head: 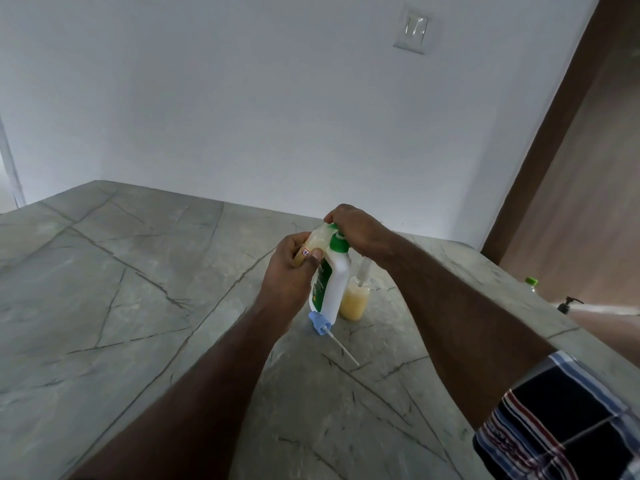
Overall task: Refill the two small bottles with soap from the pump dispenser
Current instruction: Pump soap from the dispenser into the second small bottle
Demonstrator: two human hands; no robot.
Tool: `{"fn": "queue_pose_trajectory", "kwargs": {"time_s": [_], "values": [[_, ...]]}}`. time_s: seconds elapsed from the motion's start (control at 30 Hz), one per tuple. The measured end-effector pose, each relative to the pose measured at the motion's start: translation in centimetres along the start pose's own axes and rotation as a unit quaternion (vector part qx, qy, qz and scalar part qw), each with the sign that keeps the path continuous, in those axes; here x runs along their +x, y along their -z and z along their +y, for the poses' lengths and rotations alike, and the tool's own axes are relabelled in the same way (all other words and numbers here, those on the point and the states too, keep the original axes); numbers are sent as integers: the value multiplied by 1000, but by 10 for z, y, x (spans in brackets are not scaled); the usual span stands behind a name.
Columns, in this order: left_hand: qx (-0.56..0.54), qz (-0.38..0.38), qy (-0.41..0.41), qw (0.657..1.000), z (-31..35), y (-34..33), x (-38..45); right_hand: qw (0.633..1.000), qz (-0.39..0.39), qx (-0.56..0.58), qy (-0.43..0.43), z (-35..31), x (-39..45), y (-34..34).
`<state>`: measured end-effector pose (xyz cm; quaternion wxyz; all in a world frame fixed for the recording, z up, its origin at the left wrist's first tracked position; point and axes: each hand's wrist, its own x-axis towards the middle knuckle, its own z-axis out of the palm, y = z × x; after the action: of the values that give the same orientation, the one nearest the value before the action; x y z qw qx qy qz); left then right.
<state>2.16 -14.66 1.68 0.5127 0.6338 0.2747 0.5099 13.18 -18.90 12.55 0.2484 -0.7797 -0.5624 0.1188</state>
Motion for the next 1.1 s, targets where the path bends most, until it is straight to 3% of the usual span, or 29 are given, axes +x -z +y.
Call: {"fn": "queue_pose_trajectory", "kwargs": {"time_s": [1.1], "values": [[-4, -6, 0, 1000, 2, 2, -1, 1000, 7, -7, 8, 3, 6, -3]]}}
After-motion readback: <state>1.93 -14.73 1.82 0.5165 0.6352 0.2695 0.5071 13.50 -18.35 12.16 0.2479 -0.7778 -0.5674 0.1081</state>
